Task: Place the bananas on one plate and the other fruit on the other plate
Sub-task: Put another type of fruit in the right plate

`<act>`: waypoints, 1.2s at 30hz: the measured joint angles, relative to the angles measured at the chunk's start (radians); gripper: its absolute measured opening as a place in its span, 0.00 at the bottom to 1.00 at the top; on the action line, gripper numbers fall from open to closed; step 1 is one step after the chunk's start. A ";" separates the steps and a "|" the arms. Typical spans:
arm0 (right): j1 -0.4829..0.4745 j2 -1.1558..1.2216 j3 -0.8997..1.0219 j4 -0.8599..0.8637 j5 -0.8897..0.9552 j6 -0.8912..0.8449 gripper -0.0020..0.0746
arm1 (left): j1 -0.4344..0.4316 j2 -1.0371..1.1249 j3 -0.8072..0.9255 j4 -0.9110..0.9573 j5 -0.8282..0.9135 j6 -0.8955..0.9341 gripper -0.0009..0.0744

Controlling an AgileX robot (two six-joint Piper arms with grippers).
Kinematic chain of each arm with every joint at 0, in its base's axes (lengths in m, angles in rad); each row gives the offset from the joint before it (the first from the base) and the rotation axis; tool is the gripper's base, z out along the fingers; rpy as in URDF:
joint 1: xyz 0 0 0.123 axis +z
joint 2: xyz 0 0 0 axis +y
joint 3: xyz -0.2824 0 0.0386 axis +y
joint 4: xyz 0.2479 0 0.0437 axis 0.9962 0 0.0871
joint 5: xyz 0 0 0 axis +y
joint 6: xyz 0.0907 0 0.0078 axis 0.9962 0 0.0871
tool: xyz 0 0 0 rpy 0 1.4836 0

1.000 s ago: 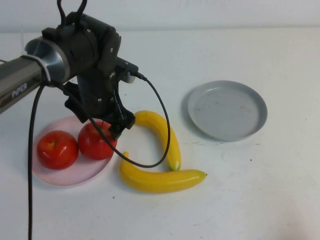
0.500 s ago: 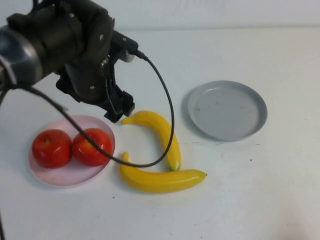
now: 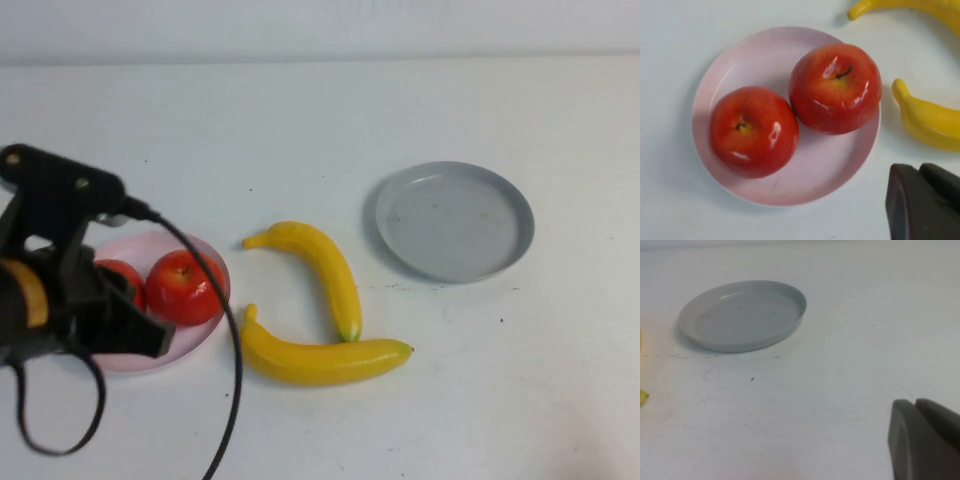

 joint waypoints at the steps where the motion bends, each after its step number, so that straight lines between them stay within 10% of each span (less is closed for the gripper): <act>1: 0.000 0.000 0.000 0.000 0.000 0.000 0.00 | 0.000 -0.051 0.037 0.000 -0.024 -0.019 0.02; 17: 0.000 0.000 0.000 0.000 0.000 0.000 0.00 | 0.000 -0.338 0.159 0.025 0.039 -0.134 0.01; 25: 0.000 0.000 0.000 0.000 0.002 0.000 0.00 | 0.004 -0.497 0.362 0.139 -0.397 -0.163 0.01; 36: 0.000 0.000 0.000 0.000 0.002 0.000 0.00 | 0.280 -1.070 0.756 -0.151 -0.710 0.157 0.01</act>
